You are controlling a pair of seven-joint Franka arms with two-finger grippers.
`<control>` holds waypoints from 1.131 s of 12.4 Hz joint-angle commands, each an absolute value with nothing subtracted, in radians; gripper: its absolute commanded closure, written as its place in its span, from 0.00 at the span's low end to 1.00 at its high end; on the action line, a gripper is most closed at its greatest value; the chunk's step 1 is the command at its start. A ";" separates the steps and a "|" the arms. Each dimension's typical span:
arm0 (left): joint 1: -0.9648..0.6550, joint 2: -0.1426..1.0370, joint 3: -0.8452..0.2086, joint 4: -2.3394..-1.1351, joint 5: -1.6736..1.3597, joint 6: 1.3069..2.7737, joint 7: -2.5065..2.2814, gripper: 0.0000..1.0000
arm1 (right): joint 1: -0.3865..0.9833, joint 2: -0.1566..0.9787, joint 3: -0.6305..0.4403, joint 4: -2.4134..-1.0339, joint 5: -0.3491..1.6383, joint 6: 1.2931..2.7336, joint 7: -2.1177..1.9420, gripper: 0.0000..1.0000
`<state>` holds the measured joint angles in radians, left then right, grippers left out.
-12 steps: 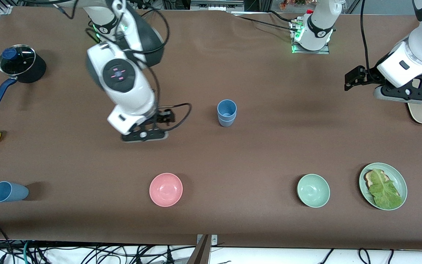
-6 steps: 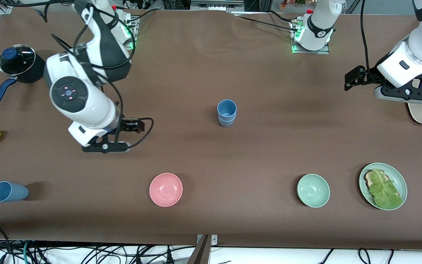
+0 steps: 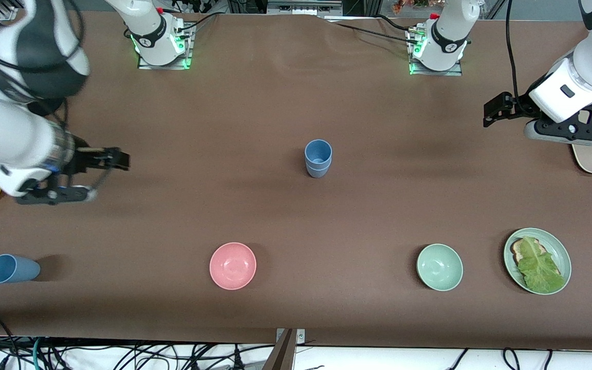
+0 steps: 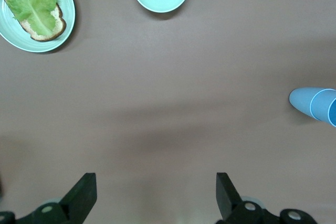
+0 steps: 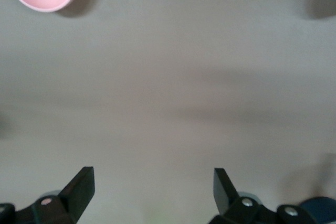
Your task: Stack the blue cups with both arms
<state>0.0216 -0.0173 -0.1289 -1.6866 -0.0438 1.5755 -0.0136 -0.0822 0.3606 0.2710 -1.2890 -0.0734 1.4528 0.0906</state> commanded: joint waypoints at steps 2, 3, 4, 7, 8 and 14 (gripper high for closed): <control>0.017 -0.017 -0.124 -1.674 -0.014 1.560 0.008 0.00 | -0.092 0.246 0.216 -1.388 -0.040 1.410 0.003 0.00; 0.017 -0.017 -0.124 -1.674 -0.014 1.559 0.008 0.00 | -0.092 0.189 0.206 -1.454 -0.038 1.414 0.003 0.00; 0.017 -0.017 -0.124 -1.674 -0.014 1.559 0.009 0.00 | -0.092 0.139 0.186 -1.498 -0.014 1.416 0.003 0.00; 0.017 -0.017 -0.124 -1.674 -0.014 1.560 0.008 0.00 | -0.092 0.116 0.175 -1.569 0.011 1.480 0.002 0.00; 0.017 -0.017 -0.124 -1.674 -0.014 1.559 0.009 0.00 | -0.094 0.130 0.166 -1.569 0.012 1.480 -0.002 0.00; 0.017 -0.017 -0.124 -1.674 -0.014 1.559 0.008 0.00 | 0.017 0.123 0.000 -1.586 0.031 1.503 -0.031 0.00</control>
<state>0.0217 -0.0169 -0.1288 -1.6860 -0.0438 1.5721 -0.0136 0.0029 0.1390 0.0162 -1.5731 0.0155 1.4864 -0.0172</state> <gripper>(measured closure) 0.000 0.000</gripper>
